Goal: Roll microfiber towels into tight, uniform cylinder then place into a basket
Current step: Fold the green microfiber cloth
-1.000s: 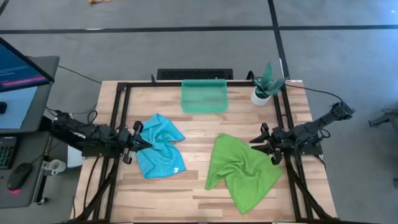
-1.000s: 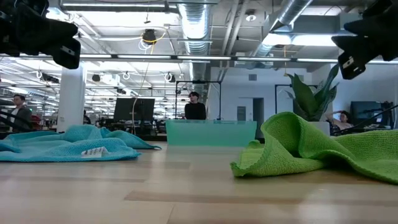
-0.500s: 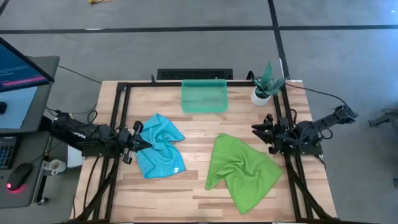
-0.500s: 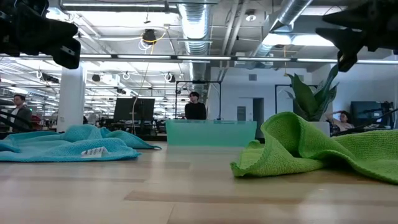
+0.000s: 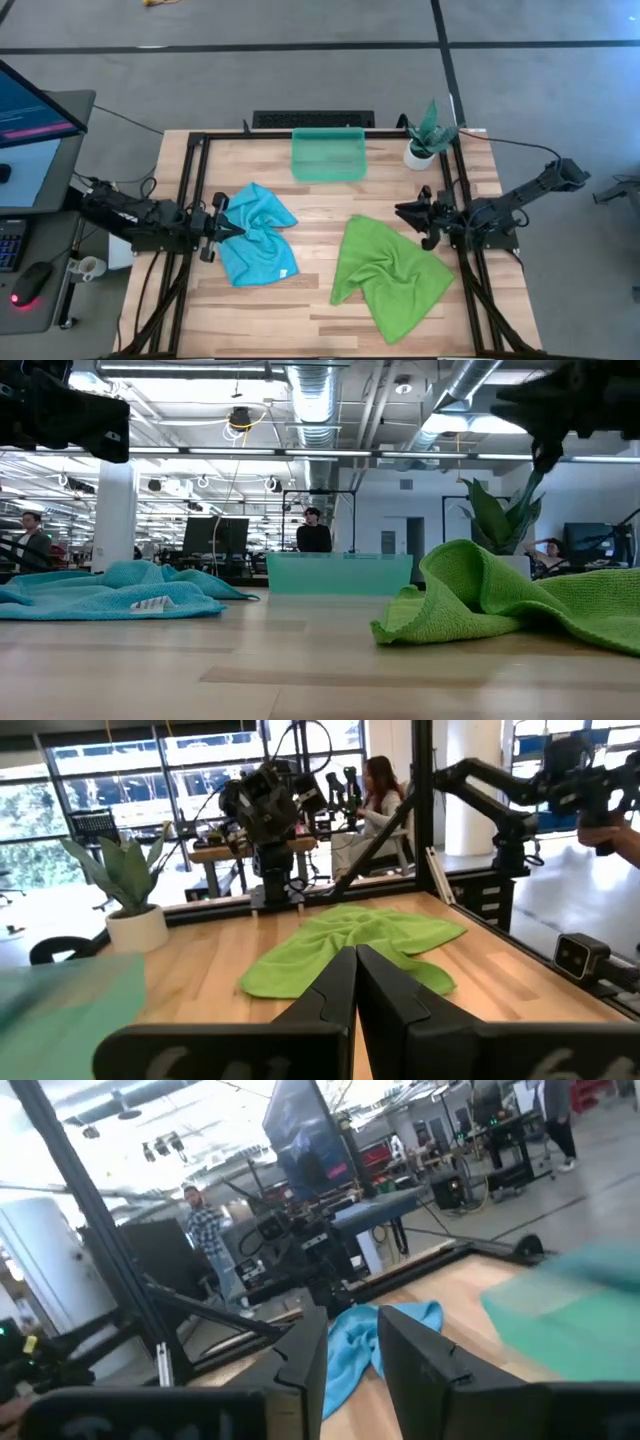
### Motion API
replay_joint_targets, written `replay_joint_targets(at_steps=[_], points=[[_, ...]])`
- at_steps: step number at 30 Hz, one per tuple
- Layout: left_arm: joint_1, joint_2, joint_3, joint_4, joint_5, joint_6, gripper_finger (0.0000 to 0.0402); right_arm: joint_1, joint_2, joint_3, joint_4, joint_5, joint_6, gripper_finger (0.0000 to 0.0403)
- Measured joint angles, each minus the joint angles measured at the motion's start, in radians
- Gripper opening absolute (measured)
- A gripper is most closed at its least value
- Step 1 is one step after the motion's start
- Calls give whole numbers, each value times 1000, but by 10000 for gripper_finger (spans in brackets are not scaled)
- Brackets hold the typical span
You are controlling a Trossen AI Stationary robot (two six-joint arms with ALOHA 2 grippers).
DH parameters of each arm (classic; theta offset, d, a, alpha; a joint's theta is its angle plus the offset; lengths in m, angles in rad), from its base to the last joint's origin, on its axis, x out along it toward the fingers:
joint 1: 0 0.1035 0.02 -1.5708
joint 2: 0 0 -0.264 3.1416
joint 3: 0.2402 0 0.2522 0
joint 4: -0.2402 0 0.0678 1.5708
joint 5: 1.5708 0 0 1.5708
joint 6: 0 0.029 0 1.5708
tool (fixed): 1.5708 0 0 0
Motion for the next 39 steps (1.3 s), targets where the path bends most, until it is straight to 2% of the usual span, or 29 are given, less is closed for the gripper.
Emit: replay_joint_targets(at_steps=[8,14,21,26,30,34,39], points=[[0,0,0,1,0,-5,0,85,242,197,-125,9,-50,90],[0,0,0,0,0,-14,0,198,388,363,-275,120,-45,74],[0,0,0,-1,0,-136,0,300,509,551,-592,136,221,54],[0,0,0,-2,0,-163,0,282,561,616,-773,166,450,42],[0,0,0,-2,1,-172,0,254,590,629,-862,60,604,33],[0,0,0,-2,4,-196,0,255,628,630,-859,-93,769,22],[0,0,0,-3,4,-213,0,291,708,630,-858,-226,956,11]])
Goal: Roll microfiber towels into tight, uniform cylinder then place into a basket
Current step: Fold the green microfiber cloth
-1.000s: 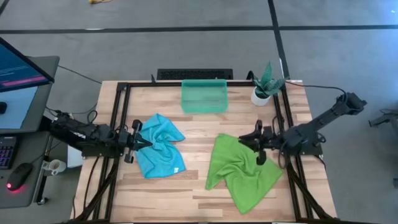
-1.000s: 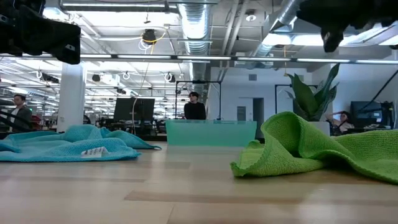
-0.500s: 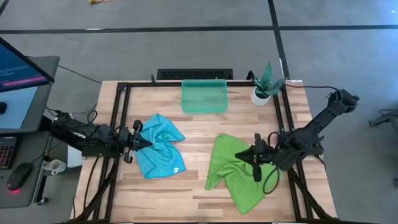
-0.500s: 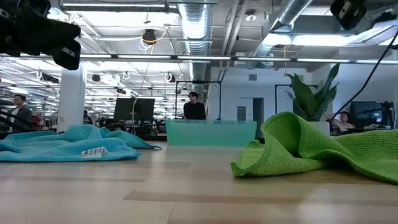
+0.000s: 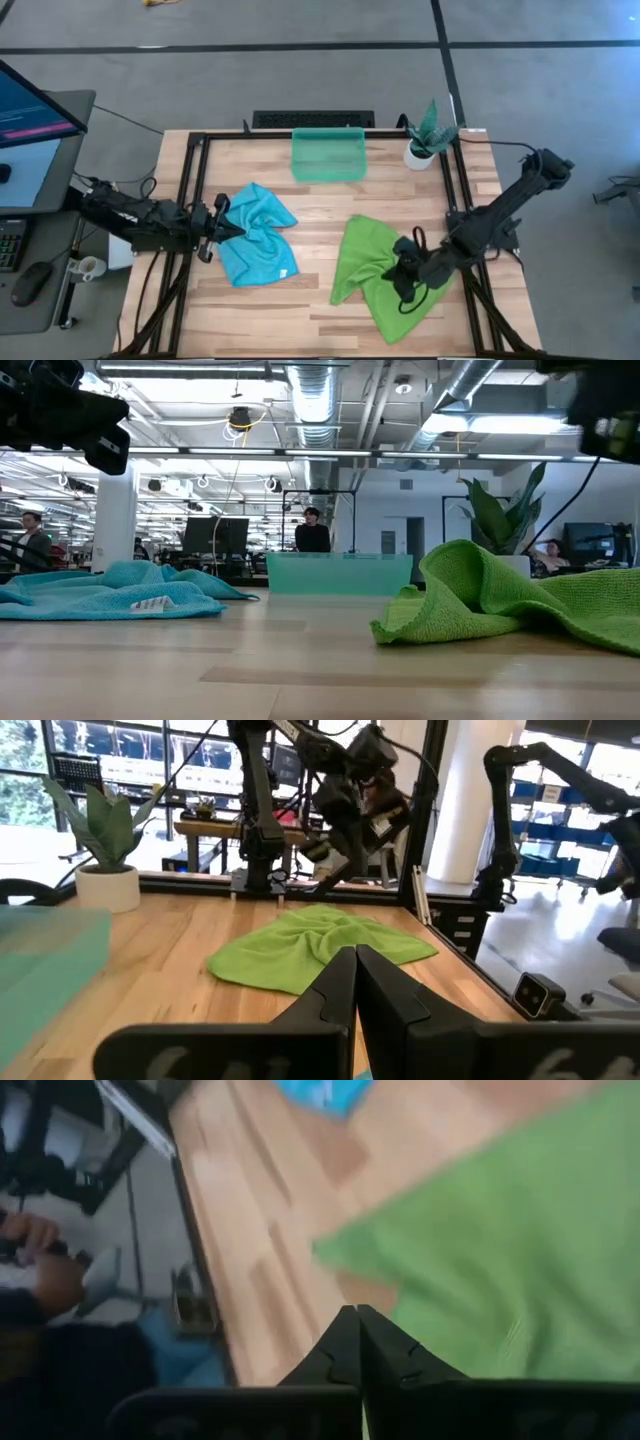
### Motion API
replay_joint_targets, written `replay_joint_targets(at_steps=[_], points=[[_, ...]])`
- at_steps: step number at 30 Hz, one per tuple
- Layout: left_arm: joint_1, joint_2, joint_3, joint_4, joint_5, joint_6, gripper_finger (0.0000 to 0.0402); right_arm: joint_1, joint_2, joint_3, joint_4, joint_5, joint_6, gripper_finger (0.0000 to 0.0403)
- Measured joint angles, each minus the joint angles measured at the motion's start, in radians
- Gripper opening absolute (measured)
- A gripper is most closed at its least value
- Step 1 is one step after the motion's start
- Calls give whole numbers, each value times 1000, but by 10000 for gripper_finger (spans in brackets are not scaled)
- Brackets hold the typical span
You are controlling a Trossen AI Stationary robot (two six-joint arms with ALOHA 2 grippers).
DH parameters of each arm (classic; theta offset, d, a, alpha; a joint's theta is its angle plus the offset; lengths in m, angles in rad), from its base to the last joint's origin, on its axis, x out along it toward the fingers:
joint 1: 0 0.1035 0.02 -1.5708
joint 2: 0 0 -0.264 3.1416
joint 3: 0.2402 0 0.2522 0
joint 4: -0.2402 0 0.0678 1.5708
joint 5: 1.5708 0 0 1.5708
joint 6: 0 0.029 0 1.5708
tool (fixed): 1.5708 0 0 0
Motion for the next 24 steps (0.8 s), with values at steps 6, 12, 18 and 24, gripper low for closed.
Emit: replay_joint_targets(at_steps=[6,12,18,24], points=[[0,0,0,0,0,-2,0,43,103,0,2,-32,134,15],[0,0,0,0,1,-2,0,65,208,0,77,-135,261,13],[0,0,0,0,1,-2,0,89,307,66,80,-169,285,13],[0,0,0,0,1,-2,0,32,354,184,-184,-140,215,12]])
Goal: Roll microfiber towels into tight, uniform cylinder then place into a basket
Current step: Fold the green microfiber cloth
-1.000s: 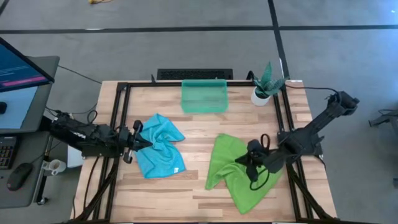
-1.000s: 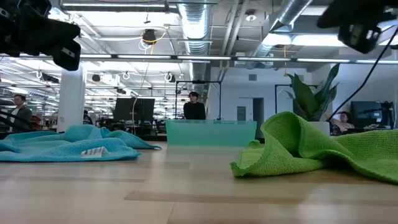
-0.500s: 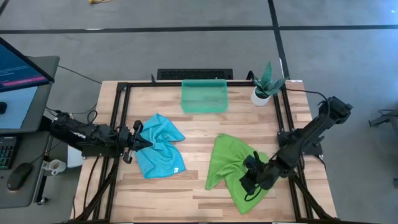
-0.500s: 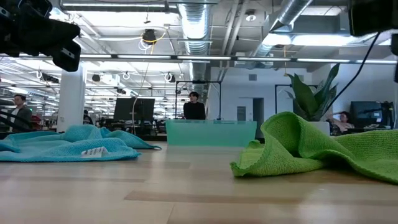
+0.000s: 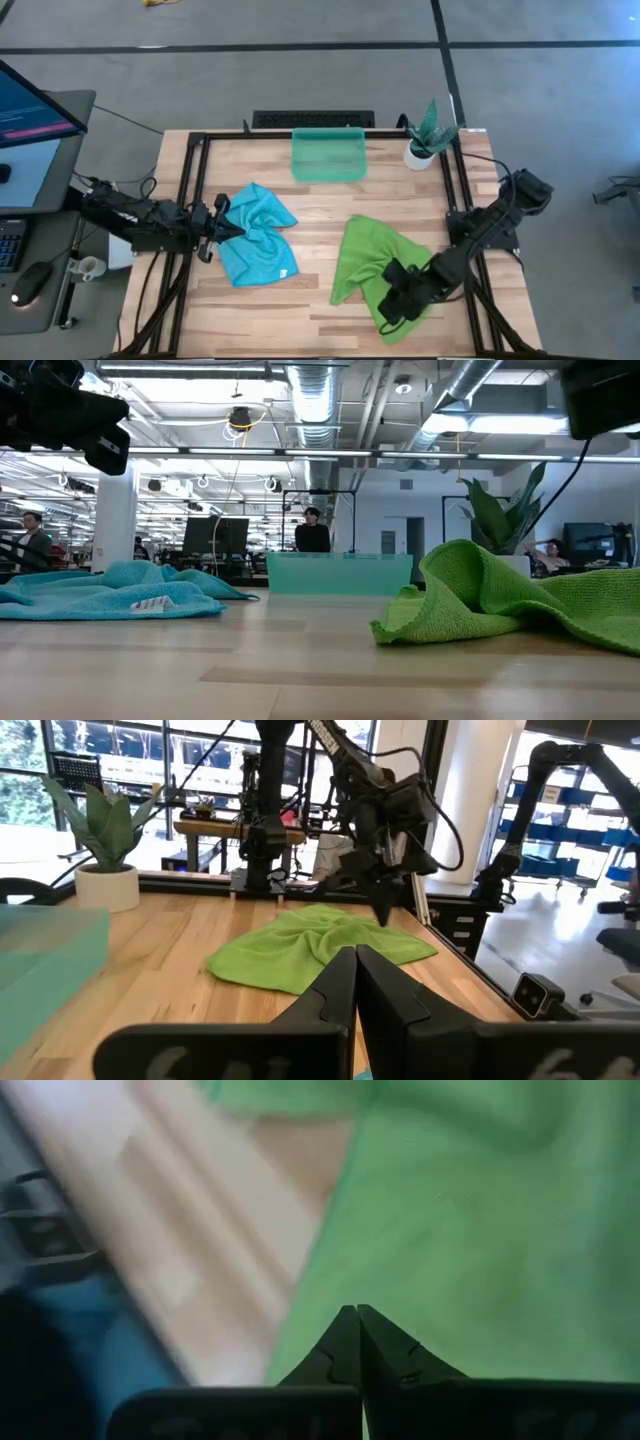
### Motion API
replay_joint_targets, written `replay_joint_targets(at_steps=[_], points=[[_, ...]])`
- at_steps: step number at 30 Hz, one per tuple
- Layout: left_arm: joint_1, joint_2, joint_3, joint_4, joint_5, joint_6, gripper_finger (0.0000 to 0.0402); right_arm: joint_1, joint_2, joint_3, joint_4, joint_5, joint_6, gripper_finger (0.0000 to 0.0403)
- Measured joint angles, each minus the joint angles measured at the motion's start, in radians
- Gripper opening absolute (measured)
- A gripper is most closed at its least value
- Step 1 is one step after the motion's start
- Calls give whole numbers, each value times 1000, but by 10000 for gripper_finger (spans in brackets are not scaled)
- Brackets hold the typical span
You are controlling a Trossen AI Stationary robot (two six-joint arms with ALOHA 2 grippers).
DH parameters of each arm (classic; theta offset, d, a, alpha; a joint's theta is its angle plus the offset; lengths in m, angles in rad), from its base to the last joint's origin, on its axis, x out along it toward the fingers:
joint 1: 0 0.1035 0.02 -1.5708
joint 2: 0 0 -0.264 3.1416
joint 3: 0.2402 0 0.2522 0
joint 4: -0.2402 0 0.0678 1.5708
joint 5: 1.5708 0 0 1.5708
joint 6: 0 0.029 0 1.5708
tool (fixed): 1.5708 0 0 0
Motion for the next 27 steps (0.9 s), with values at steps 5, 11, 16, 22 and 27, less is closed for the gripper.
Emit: replay_joint_targets(at_steps=[5,11,16,22,27], points=[[0,0,0,0,0,0,0,-98,0,66,-171,151,-129,16],[0,0,0,0,0,0,0,-275,24,72,-197,153,-231,14],[0,0,0,0,0,0,0,-411,73,70,-183,62,-304,18],[0,0,0,0,0,0,0,-519,137,71,-96,1,-364,15],[0,0,0,0,0,0,0,-588,198,71,-56,-37,-410,14]])
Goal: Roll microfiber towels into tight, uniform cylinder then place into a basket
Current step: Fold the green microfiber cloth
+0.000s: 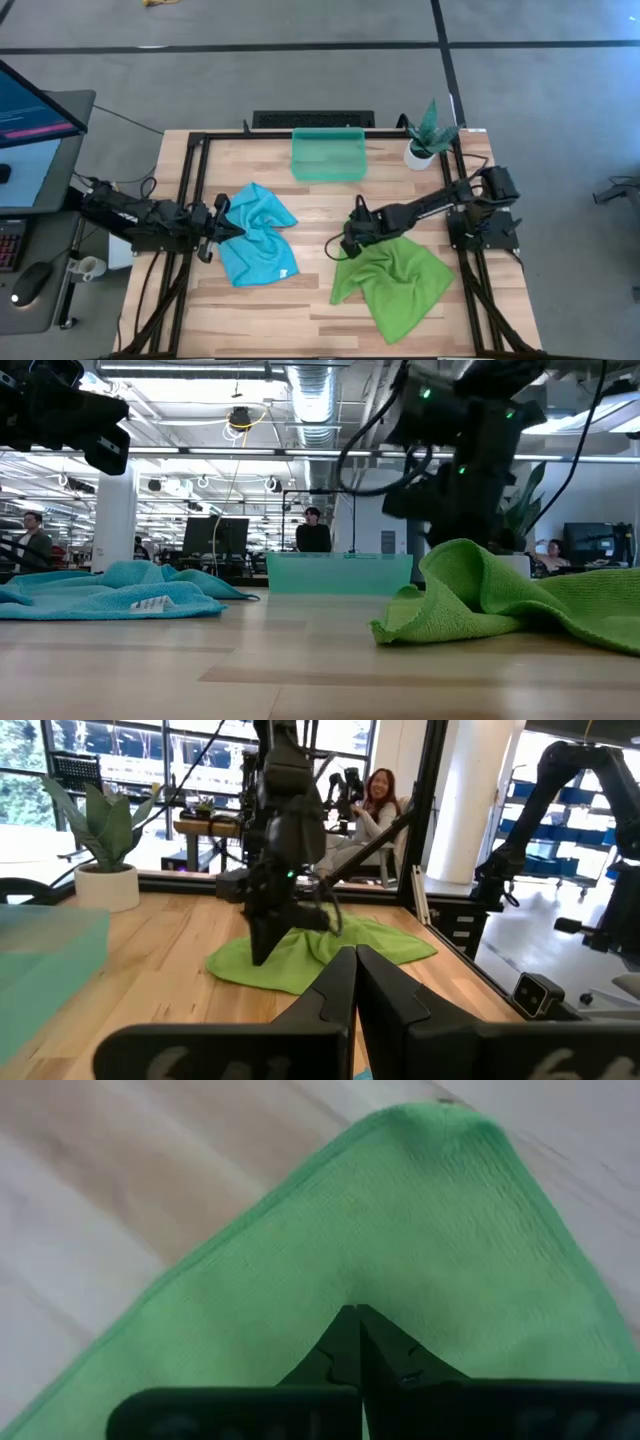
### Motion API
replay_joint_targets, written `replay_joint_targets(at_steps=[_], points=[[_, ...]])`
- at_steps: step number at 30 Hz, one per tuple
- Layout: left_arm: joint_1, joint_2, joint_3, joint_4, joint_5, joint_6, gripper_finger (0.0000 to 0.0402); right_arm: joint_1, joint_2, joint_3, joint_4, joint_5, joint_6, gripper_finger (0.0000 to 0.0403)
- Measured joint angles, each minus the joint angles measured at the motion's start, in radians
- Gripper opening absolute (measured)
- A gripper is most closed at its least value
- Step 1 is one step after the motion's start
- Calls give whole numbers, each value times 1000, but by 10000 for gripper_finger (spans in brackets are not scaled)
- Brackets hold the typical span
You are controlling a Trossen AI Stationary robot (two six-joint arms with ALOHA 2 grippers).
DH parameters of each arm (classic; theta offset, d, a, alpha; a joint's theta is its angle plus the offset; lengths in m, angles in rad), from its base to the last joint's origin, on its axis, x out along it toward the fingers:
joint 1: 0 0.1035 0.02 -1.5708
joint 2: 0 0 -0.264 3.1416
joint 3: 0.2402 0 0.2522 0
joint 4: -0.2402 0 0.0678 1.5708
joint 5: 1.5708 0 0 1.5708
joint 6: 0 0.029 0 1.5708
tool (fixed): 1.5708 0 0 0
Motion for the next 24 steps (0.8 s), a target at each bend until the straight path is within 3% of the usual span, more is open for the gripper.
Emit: replay_joint_targets(at_steps=[17,24], points=[[0,0,0,0,0,0,0,-242,61,-3,443,-18,-184,13],[0,0,0,0,0,0,0,-217,5,12,512,-21,-309,15]])
